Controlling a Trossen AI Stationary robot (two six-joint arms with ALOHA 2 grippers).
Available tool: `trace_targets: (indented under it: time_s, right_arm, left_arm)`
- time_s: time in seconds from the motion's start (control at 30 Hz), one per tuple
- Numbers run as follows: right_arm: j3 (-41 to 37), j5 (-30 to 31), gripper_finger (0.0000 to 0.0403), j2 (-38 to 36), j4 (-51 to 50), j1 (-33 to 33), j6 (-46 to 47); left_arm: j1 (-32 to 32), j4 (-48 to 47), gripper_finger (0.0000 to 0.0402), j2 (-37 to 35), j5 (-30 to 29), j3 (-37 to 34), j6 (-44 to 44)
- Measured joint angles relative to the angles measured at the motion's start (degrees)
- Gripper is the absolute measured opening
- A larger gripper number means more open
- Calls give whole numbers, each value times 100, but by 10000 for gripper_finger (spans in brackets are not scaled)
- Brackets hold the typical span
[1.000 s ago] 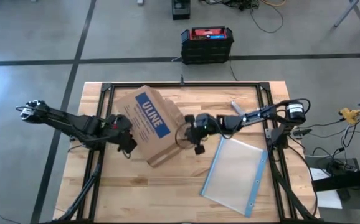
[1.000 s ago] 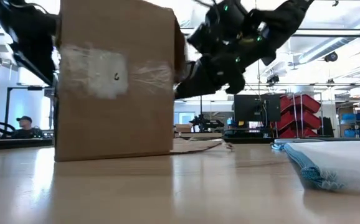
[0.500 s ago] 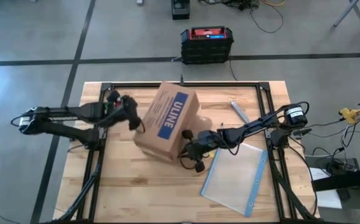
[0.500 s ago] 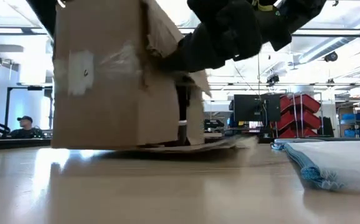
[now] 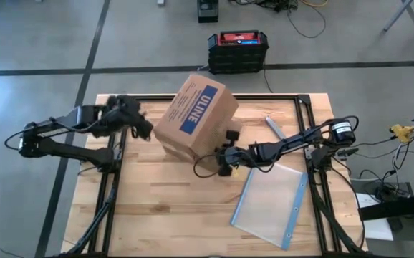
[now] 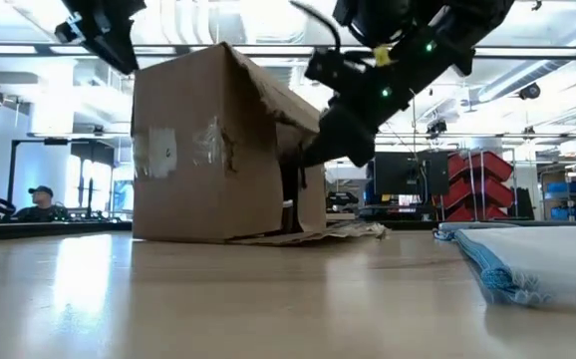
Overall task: Pack items into zip bag
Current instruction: Open the cardboard box using a gray knife
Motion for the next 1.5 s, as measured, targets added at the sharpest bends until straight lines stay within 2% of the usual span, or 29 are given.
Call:
trace_targets:
  time_s: [0.07, 0.13, 0.27, 0.33, 0.4, 0.5, 0.63, 0.87, 0.97, 1.1, 1.2, 1.33, 1.43, 1.5]
  right_arm:
    - [-98, 385, 0, 14, -21, -122, 239]
    - [-285, 410, 0, 73, 298, -304, 436]
    - [-887, -255, 0, 286, 1787, -691, 552]
    - [-1111, -514, 0, 386, 2653, -866, 514]
    - [-1220, -601, 0, 516, 3215, -1006, 331]
    - [-1233, -853, 0, 599, 3463, -1158, 255]
    - [-1160, -1601, 0, 599, 3466, -1182, 1030]
    - [-1163, -1548, 0, 599, 3037, -851, 1220]
    - [-1163, -1565, 0, 612, 3078, -721, 1297]
    - [-1107, -2037, 0, 718, 3570, -428, 1355]
    - [-823, -2247, 0, 921, 3594, -135, 1358]
    - [-416, -2611, 0, 1175, 3549, 230, 947]
    - [-379, -2356, 0, 1093, 3207, 325, 840]
    - [-434, -2085, 0, 906, 2924, 313, 852]
  left_arm:
    - [-421, 432, 117, -6, 10, -475, -245]
    - [-830, 1072, 117, 7, -69, -1030, -503]
    - [-1738, 2989, 117, 211, 2, -2065, -1355]
    - [-2240, 3924, 117, 349, -349, -2413, -1465]
    - [-2642, 4360, 117, 505, -810, -2597, -1473]
    - [-3002, 4127, 117, 637, -1117, -2669, -1889]
    - [-3222, 3885, 117, 653, -979, -2674, -2570]
    - [-3427, 4188, 117, 995, -965, -2705, -2536]
    - [-3393, 4235, 117, 1449, -1388, -2750, -2492]
    - [-3250, 4199, 117, 1922, -2031, -2750, -2674]
    - [-3157, 3626, 117, 2003, -2288, -2609, -2689]
    - [-2953, 2218, 117, 1792, -2538, -2188, -2820]
    - [-2869, 1162, 117, 1583, -2584, -1817, -3152]
    - [-2870, 822, 117, 1474, -2520, -1644, -3300]
